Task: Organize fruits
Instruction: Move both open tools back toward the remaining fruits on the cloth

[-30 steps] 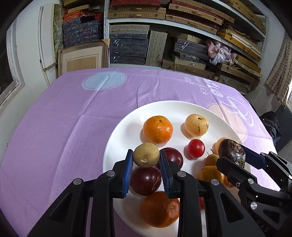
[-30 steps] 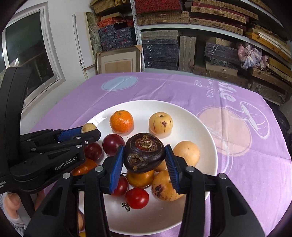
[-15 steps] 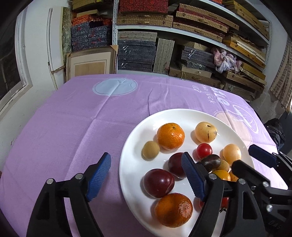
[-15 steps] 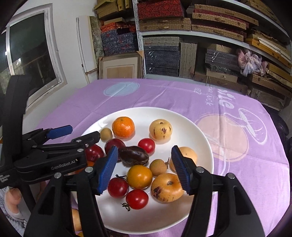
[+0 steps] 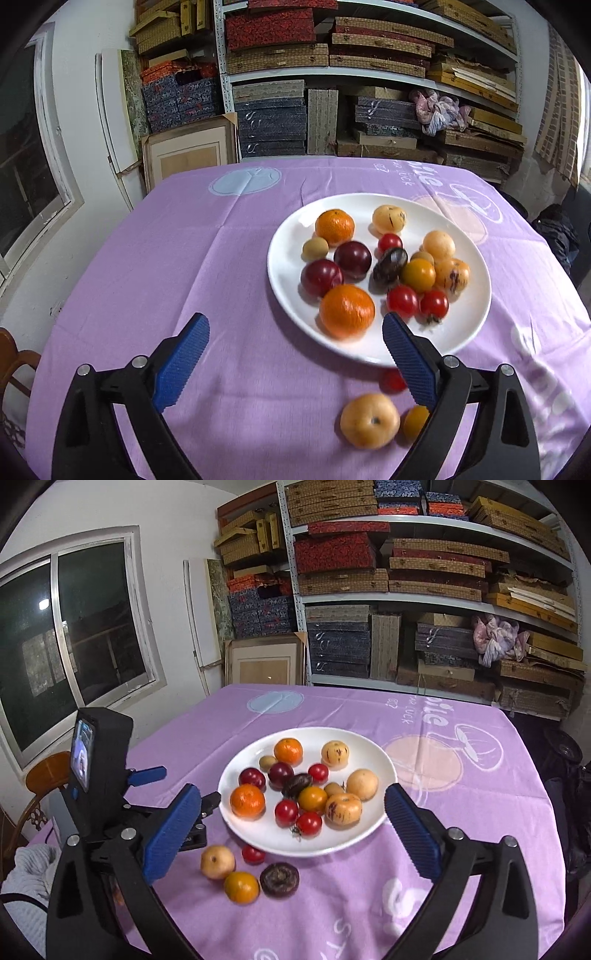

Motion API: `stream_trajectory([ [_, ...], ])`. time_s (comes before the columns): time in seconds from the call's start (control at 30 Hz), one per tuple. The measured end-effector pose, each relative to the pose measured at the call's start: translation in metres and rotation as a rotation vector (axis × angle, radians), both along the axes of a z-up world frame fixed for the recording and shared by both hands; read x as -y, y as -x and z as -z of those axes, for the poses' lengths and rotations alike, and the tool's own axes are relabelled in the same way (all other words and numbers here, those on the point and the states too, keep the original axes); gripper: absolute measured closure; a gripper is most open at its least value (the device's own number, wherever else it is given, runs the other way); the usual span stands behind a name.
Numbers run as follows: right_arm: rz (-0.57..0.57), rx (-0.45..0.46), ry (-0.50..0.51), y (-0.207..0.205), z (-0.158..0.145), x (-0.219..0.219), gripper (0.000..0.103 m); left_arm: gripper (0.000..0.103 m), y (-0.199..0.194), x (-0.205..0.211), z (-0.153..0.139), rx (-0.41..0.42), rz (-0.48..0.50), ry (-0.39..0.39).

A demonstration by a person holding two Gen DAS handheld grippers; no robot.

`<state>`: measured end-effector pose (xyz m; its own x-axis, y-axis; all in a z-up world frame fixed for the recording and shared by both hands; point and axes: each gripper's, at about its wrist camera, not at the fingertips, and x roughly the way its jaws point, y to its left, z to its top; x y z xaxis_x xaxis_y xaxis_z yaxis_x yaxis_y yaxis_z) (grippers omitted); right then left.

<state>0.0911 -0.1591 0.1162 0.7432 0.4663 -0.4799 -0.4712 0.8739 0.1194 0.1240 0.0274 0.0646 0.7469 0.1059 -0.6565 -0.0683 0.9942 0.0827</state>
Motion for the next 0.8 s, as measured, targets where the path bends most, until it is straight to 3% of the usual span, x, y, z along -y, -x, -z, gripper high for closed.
stream_trajectory([
  [0.13,0.034,-0.050,0.012,0.022,0.039,0.015,0.004,0.007,0.031,0.011,0.019,-0.001,0.008,-0.048],
  [0.33,0.066,-0.077,0.029,0.027,0.092,0.026,0.004,0.007,0.047,0.019,0.032,0.016,0.003,-0.043],
  [0.8,0.056,-0.201,-0.005,0.004,0.109,0.030,0.004,0.006,0.040,0.020,0.052,-0.024,0.027,-0.065],
])
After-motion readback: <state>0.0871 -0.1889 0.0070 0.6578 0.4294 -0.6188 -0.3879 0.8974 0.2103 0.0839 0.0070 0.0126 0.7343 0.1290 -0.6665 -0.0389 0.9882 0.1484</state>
